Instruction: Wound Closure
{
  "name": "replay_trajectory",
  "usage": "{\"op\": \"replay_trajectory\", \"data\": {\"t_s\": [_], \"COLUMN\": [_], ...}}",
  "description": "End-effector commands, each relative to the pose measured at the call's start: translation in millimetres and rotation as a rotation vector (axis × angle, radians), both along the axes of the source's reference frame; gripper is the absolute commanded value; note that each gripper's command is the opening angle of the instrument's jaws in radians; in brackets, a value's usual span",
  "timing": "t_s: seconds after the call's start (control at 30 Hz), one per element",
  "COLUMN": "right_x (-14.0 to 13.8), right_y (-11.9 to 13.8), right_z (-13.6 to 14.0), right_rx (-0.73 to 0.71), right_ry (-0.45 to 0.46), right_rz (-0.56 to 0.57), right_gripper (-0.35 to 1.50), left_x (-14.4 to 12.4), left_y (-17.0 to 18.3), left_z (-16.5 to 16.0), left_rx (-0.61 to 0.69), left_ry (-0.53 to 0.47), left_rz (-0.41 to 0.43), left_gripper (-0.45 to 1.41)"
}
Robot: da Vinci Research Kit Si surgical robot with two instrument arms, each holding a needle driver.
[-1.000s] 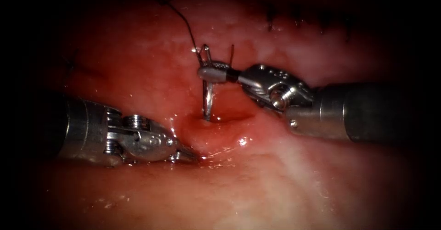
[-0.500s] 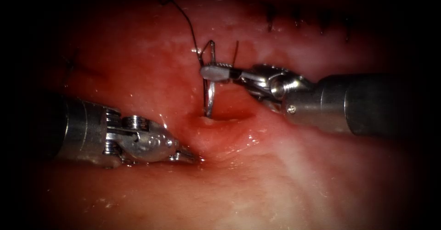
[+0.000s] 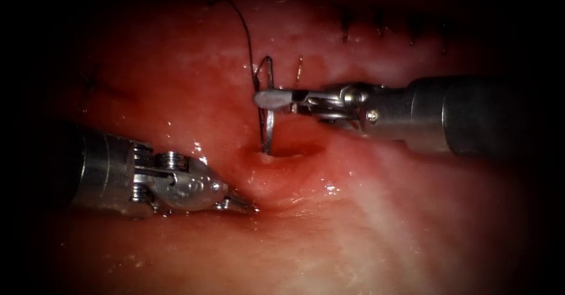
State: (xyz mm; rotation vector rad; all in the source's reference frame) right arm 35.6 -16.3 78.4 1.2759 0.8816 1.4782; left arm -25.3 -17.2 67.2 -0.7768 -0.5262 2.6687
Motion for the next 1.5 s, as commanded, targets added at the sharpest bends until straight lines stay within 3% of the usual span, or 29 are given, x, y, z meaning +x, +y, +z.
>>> {"op": "replay_trajectory", "data": {"t_s": [0.03,0.4,0.67,1.17,1.5], "right_x": [0.9,1.6,2.1,0.5,0.6], "right_y": [-0.1,-1.9,-3.9,-5.4,-5.5], "right_z": [0.3,-0.9,-2.2,-3.5,-3.9], "right_rx": [0.014,0.168,0.22,0.245,0.321], "right_ry": [0.008,0.09,0.084,0.083,0.135], "right_rz": [0.002,-0.016,-0.053,-0.059,-0.023], "right_gripper": [-0.35,-0.35,-0.35,-0.35,-0.35], "left_x": [-0.6,-0.5,-0.4,-0.2,-0.2], "left_y": [-0.2,-0.2,-0.2,-0.4,-0.4], "left_z": [0.5,0.7,0.7,1.2,1.3], "left_rx": [0.0,-0.001,-0.001,-0.006,-0.007], "left_ry": [-0.001,-0.002,-0.002,-0.001,-0.001], "left_rz": [0.0,0.002,0.003,0.004,0.005], "left_gripper": [-0.45,-0.45,-0.45,-0.45,-0.45]}}
